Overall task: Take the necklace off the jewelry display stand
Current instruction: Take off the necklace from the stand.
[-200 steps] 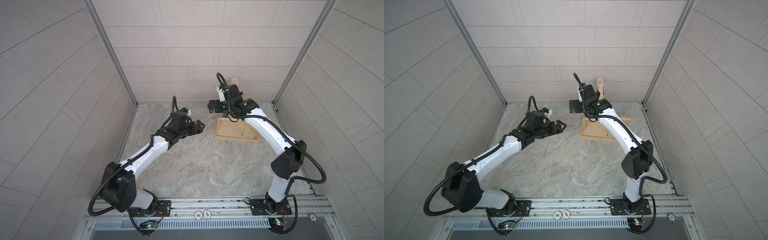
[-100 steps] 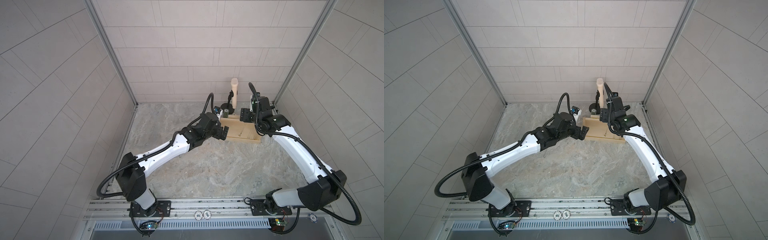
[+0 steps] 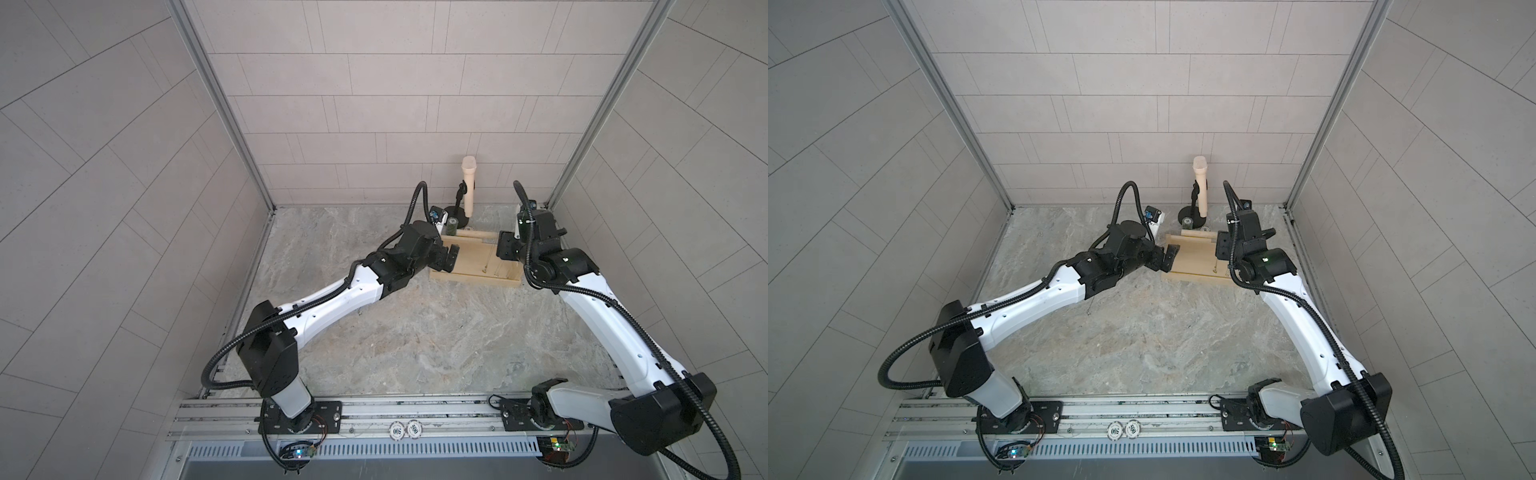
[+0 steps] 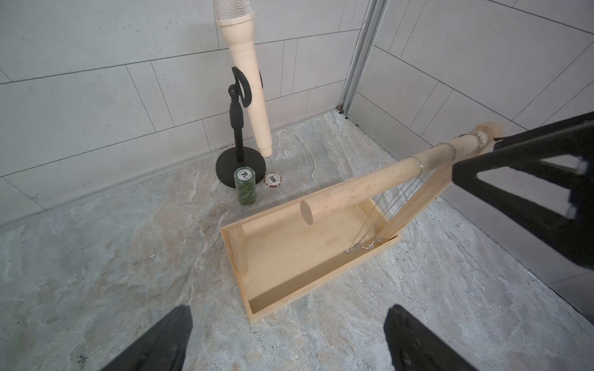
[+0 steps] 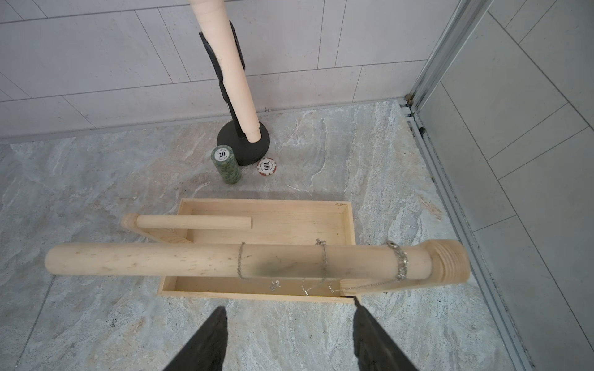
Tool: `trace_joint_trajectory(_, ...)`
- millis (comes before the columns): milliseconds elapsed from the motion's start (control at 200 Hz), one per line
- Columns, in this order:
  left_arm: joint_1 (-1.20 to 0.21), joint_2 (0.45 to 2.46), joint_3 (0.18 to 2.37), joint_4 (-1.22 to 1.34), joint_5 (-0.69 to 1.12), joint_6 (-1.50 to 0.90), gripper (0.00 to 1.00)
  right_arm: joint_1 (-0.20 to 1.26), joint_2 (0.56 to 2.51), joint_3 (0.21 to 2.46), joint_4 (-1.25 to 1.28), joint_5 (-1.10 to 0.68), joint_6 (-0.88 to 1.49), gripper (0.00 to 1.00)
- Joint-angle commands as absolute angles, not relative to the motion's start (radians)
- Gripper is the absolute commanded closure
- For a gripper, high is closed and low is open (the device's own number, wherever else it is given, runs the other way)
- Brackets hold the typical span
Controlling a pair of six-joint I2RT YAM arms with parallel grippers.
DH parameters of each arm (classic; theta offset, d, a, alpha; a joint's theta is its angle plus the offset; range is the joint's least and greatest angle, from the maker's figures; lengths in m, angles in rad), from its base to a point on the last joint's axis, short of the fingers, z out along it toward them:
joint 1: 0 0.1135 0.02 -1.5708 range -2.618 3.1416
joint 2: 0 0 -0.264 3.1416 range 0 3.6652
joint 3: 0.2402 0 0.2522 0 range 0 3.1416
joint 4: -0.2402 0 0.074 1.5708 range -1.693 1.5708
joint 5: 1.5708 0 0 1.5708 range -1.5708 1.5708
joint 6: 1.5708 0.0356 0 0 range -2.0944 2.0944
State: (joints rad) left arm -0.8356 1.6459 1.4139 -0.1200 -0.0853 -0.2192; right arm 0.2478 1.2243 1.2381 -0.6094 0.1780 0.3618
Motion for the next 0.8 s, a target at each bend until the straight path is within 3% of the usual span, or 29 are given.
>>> trace_joint_trajectory(0, -0.819, 1.667, 1.442, -0.128, -0.022, -0.292, 0.00, 0.244, 1.216, 1.213, -0.607, 0.143, 0.372, 0.39)
trace_joint_trajectory(320, -0.763, 1.652, 1.366, -0.033, 0.156, -0.500, 0.00, 0.242, 1.262, 1.113, -0.462, 0.083, 0.382, 0.44)
trace_joint_trajectory(796, -0.747, 1.629, 1.311, -0.011, 0.182, -0.541, 0.00, 0.209, 1.362, 1.091, -0.278, 0.095, 0.390, 0.49)
